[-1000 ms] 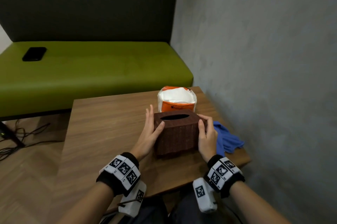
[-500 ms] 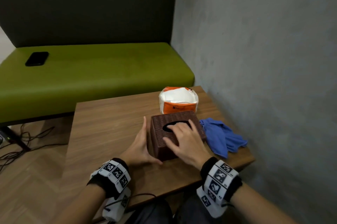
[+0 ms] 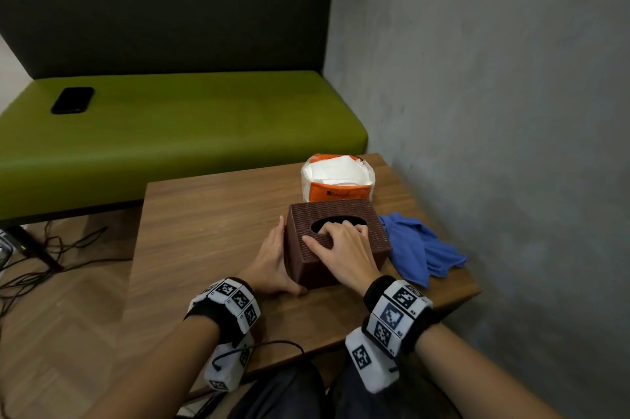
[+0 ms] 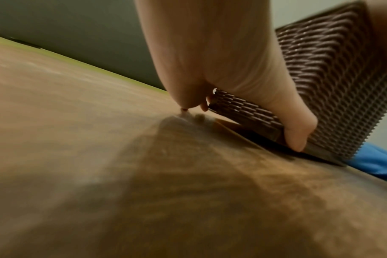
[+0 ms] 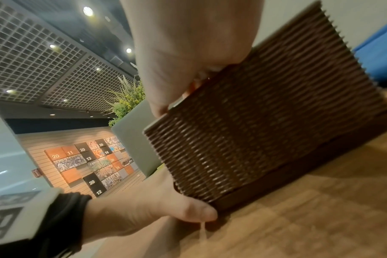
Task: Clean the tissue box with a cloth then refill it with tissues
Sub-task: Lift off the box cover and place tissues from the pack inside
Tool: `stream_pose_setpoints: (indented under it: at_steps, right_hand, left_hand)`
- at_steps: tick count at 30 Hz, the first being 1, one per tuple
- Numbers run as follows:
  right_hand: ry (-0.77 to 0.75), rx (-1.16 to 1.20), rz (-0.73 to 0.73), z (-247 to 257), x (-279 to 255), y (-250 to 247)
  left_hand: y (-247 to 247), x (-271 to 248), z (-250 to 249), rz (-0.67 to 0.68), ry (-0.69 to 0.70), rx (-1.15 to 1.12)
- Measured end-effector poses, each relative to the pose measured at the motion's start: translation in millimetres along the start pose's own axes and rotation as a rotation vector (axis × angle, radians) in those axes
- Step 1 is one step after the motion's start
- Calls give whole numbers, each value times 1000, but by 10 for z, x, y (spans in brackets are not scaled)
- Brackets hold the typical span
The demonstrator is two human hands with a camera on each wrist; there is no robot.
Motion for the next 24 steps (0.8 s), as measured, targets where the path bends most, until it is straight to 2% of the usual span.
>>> stream_pose_setpoints:
  at_steps: [4, 13, 17, 20, 24]
  right_hand:
    - [-32, -36, 30, 11, -22, 59]
    - [-153, -85, -98, 55, 21, -354]
    - [-107, -68, -168, -69, 86, -719]
    - [-18, -28, -252, -360, 56, -1078]
    - [107, 26, -155, -695, -119, -1128]
  left_hand:
    - [25, 26, 19, 0, 13, 47]
    - [4, 64, 125, -6, -19, 67]
    - [18, 70, 154, 19, -63, 94]
    - [-8, 35, 165, 40, -87, 136]
    - [-212, -82, 293, 22, -146, 199]
Point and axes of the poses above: each hand's wrist, its own x-axis towards the middle knuckle, its own y-axis out of the palm, z = x × y, the point moved 8 cm from there along x, towards the middle knuckle, and after that the axes turned 12 degrees about -y, right-handed, at the moved point
